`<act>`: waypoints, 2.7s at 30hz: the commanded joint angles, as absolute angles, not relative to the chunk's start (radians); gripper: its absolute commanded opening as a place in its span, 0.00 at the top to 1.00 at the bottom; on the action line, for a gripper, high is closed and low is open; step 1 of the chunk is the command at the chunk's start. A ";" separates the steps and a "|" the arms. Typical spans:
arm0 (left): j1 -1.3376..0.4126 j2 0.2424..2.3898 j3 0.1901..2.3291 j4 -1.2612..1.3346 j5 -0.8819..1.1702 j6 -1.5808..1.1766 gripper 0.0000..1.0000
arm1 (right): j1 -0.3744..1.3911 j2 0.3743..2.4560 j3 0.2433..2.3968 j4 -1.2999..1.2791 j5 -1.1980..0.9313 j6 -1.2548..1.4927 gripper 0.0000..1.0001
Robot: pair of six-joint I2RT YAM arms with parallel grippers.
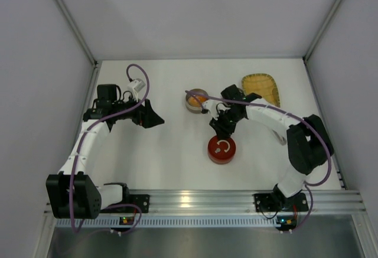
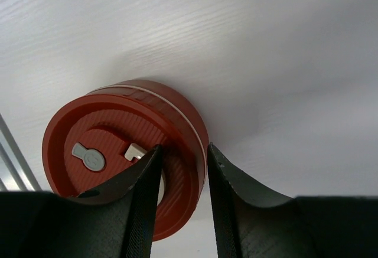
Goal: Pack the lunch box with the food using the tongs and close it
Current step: Move the packing box to the center of the board, then pick up the box lid from the center of the board.
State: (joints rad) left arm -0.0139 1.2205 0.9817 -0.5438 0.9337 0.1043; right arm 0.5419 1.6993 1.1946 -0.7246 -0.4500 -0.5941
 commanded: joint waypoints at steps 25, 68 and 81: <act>-0.008 1.262 1.051 -0.526 0.956 0.141 0.02 | 0.336 2.051 1.843 -0.971 -0.172 -0.762 0.59; -0.008 1.249 1.048 -0.398 1.037 -0.055 0.02 | 0.443 1.862 1.830 -1.090 -0.314 -0.831 1.00; -0.012 1.063 0.749 0.276 1.229 -0.411 0.02 | 0.462 1.531 1.833 -1.287 -0.822 -0.948 1.00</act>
